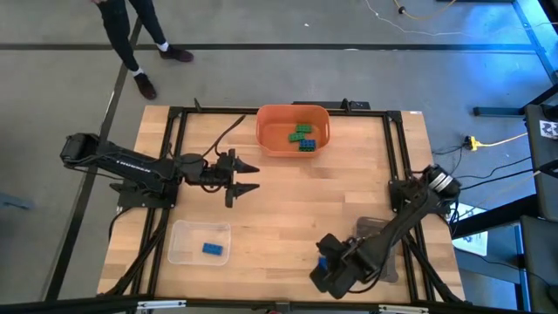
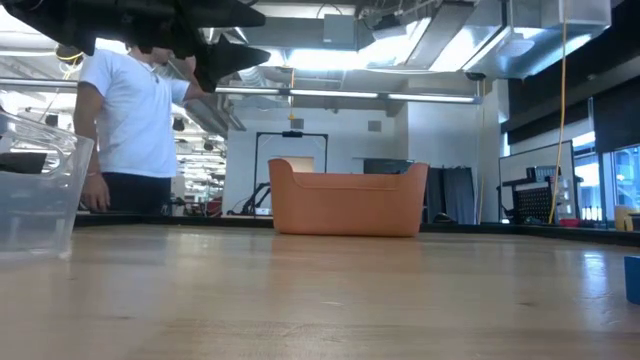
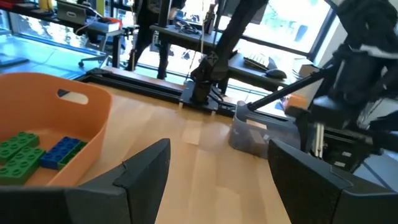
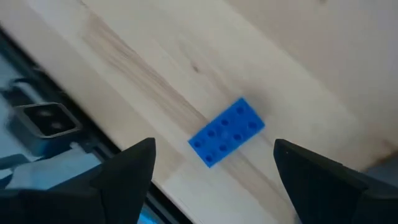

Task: Sort & place blocks by color
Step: Put the blue 8 stud game piece into the white transparent bin

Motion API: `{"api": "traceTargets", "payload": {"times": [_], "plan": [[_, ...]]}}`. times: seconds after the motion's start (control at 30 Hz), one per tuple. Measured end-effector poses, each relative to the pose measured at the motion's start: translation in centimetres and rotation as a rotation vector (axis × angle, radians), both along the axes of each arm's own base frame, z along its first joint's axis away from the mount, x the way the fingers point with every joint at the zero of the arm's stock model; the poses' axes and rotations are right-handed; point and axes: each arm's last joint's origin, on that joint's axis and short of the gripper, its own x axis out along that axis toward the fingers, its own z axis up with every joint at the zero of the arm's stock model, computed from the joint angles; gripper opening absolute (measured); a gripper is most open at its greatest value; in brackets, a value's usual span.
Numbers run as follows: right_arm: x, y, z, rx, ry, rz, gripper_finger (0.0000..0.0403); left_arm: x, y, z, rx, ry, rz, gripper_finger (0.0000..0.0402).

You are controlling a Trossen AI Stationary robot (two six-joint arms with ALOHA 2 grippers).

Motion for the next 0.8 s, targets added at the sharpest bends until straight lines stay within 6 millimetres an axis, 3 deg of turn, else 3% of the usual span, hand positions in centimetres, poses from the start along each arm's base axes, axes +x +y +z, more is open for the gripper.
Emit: {"api": "traceTargets", "payload": {"times": [0.33,0.8], "plan": [[0.6,1.2,-4.8,0.004,0.129,-0.193,0.0328,0.0,0.0,0.0,0.005,0.002,0.005,0.0261],[1.2,1.5,-7.9,-0.048,0.124,-0.31,0.0328,0.0,0.0,-0.1,0.002,0.007,-0.003,0.0261]]}}
